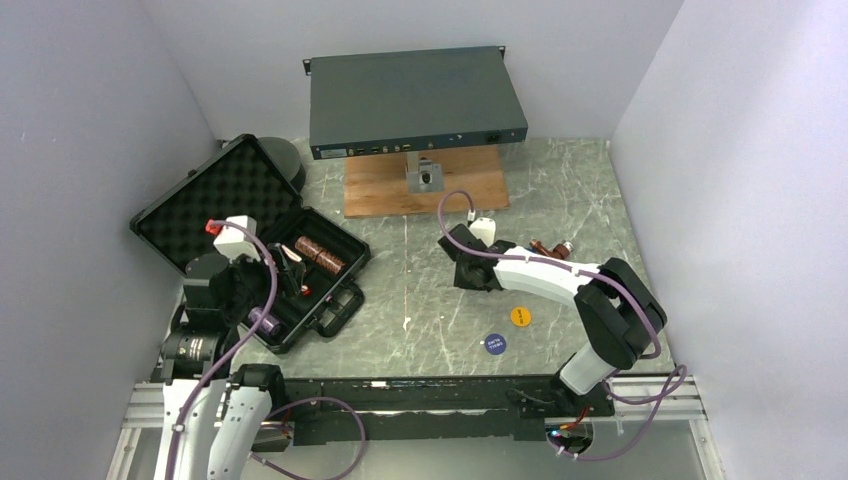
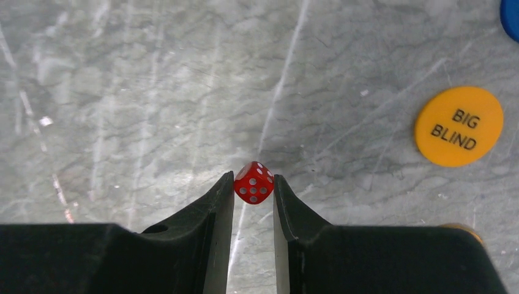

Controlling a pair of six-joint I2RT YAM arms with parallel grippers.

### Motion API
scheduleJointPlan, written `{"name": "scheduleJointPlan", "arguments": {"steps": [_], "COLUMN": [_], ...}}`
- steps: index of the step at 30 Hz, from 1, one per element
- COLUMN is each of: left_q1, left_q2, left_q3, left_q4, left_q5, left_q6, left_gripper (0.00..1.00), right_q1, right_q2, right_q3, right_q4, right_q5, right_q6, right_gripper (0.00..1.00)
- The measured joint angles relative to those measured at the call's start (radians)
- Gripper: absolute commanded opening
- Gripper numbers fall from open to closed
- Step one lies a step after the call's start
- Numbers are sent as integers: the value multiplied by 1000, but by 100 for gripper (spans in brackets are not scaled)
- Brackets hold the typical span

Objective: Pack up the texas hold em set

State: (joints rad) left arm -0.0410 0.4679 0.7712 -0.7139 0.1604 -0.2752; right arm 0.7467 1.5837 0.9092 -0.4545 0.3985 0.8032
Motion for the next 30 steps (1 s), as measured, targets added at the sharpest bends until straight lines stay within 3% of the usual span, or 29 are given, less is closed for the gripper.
{"name": "scheduleJointPlan", "arguments": {"steps": [15,30], "left_q1": [-94,-32], "left_q2": [121,-98], "left_q3": [2,2], "left_q4": [-29,-35], "left_q5": [-90,-257], "left_q6": [-26,-56], "left_gripper": [84,91], "right_q1": [2,43], "right_q2": [-5,-76], "right_q3": [129,129], "right_q4": [103,322], "right_q5": [-162,-516], "right_q6": [-156,-310], "right_gripper": [0,0]}}
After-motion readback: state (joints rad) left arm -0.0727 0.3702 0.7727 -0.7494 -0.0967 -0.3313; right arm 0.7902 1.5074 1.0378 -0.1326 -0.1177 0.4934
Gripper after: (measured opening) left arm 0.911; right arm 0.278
